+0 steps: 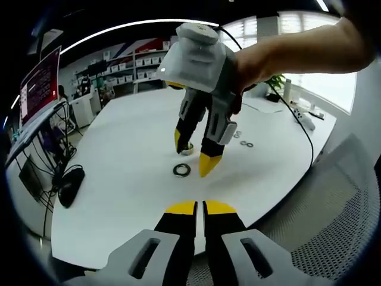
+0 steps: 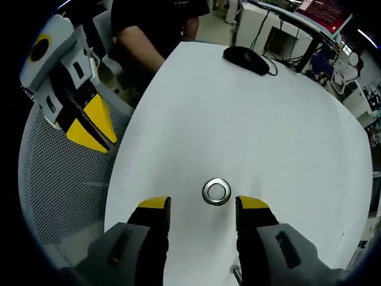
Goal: Place the washer onto the threaded stud by aligning its center hole with the stud, sliding it down to the base, and recovering from edge contact or off-axis alignment until the washer reaches the visible bottom stop.
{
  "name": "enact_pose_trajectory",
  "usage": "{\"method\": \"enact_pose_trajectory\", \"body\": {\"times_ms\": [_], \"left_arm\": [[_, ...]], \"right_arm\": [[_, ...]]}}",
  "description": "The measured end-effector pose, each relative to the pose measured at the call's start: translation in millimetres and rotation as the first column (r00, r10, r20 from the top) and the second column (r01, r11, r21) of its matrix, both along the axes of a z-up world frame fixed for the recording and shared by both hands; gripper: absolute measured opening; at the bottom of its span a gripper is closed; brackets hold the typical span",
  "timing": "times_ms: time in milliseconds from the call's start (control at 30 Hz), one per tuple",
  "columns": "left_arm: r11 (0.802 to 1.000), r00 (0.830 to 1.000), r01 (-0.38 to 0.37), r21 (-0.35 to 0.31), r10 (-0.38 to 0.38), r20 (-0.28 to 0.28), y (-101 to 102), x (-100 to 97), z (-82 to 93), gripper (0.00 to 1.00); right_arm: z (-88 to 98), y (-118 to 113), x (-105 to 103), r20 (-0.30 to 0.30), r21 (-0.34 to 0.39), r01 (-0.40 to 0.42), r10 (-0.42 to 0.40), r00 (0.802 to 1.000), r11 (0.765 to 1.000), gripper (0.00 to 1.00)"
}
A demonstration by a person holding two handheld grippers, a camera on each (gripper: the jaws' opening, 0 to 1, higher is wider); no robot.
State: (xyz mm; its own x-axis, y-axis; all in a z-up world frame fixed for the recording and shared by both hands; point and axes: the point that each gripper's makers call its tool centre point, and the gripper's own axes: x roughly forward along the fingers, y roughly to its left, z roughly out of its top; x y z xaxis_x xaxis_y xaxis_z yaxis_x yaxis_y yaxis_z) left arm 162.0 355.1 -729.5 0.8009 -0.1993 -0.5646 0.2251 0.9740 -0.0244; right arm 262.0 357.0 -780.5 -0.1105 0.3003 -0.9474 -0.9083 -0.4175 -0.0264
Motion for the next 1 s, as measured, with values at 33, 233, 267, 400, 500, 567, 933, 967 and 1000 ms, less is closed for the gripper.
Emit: {"method": "enact_pose_trajectory", "body": {"times_ms": [33,233,267,400,500,567,933,967,1000], "left_arm": [[1.000,1.000,0.000,0.000,0.000,0.001,0.0,0.1,0.1,0.01],[1.000,1.000,-0.003,-0.001,0.003,0.005,0.4,0.7,0.5,0.01],[1.000,1.000,-0.003,-0.001,0.003,0.005,0.4,0.7,0.5,0.01],[1.000,1.000,-0.002,0.001,0.002,0.003,0.3,0.4,0.1,0.01],[1.000,1.000,-0.002,0.002,0.002,0.002,0.5,0.2,0.0,0.01],[1.000,1.000,-0.001,0.004,0.001,0.001,0.5,0.1,-0.3,0.01],[1.000,1.000,-0.004,0.001,0.004,0.011,0.6,0.9,1.2,0.01],[1.000,1.000,-0.005,0.001,0.005,0.012,0.8,1.0,1.3,0.01],[1.000,1.000,-0.006,0.001,0.006,0.012,0.8,1.0,1.3,0.01]], "right_arm": [[-0.8,-0.2,0.3,0.003,-0.002,-0.004,0.004,1.000,1.000,0.46],[-5.1,-1.3,3.4,0.022,-0.020,-0.036,0.037,0.999,0.999,0.46],[-6.8,-1.5,3.2,0.025,-0.022,-0.039,0.039,0.999,0.999,0.46],[-11.4,-4.3,5.0,0.037,-0.039,-0.043,0.044,0.998,0.998,0.48],[-14.4,-8.2,3.3,0.039,-0.062,-0.041,0.043,0.998,0.997,0.49],[-15.8,-11.1,1.2,0.045,-0.076,-0.046,0.049,0.998,0.996,0.49],[-20.6,-14.3,-1.1,0.013,-0.100,-0.010,0.012,1.000,0.995,0.47],[-20.0,-12.0,-0.8,0.013,-0.101,0.001,0.001,1.000,0.995,0.47],[-20.0,-11.0,-1.0,0.014,-0.103,0.006,-0.004,1.000,0.995,0.46]]}}
